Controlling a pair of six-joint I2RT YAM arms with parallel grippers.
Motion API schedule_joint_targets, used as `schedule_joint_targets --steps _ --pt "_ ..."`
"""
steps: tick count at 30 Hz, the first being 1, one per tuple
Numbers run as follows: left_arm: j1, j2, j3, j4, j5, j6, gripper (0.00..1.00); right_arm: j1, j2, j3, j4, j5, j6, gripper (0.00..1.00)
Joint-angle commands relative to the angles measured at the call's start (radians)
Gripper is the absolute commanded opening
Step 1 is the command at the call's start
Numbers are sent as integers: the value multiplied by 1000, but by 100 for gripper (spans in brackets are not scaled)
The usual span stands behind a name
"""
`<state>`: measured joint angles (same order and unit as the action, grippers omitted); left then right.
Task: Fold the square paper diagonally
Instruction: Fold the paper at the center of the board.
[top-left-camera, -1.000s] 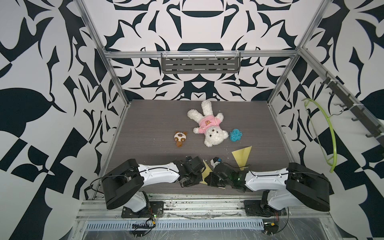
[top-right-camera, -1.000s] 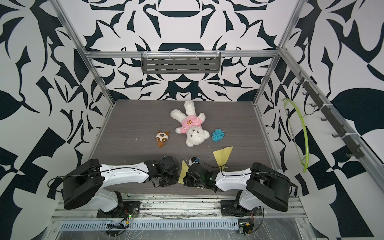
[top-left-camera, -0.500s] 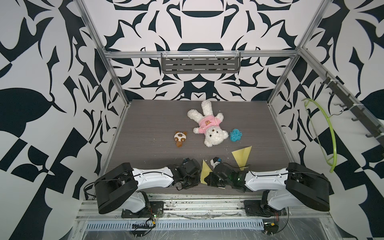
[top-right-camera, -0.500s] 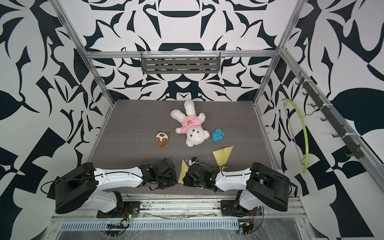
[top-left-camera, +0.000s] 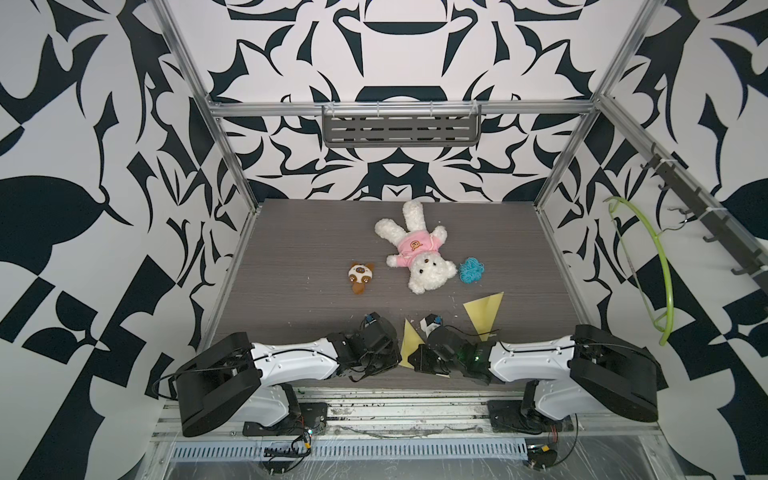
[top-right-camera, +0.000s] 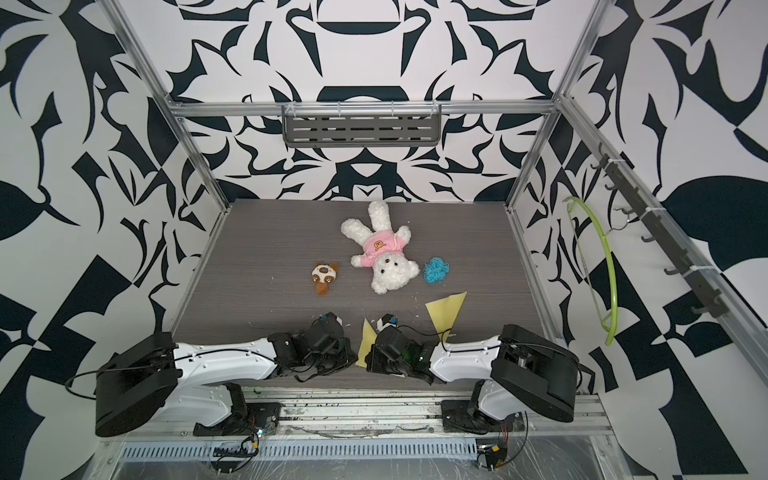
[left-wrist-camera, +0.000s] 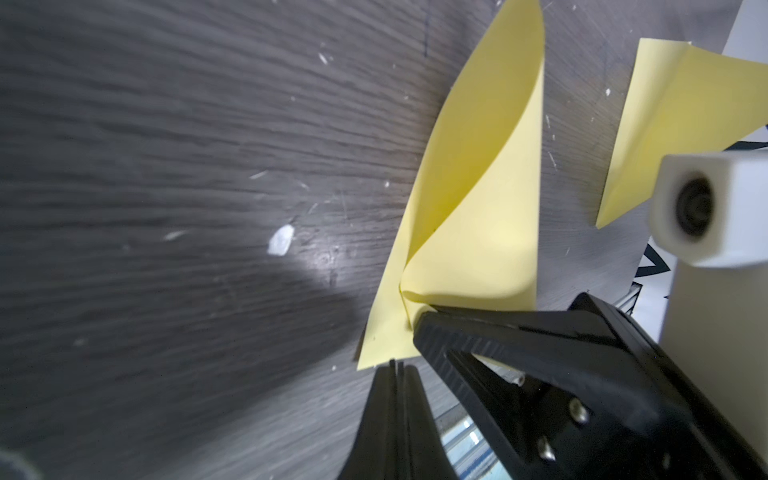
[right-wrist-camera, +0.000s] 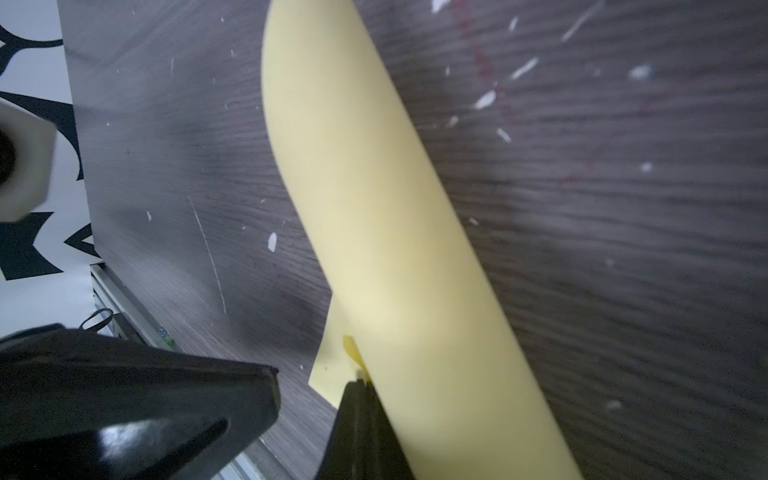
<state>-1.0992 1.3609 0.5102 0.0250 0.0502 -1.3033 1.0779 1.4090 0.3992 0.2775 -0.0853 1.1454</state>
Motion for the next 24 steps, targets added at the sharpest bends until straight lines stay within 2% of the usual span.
schedule_joint_targets --steps 1,9,24 --pt "2 48 -1 46 27 0 0 5 17 -5 -56 22 -7 0" --pt "2 96 -2 31 36 1 0 7 18 -4 -57 21 -5 0" --pt "2 67 -21 -95 -7 26 0 7 -38 17 46 21 72 0"
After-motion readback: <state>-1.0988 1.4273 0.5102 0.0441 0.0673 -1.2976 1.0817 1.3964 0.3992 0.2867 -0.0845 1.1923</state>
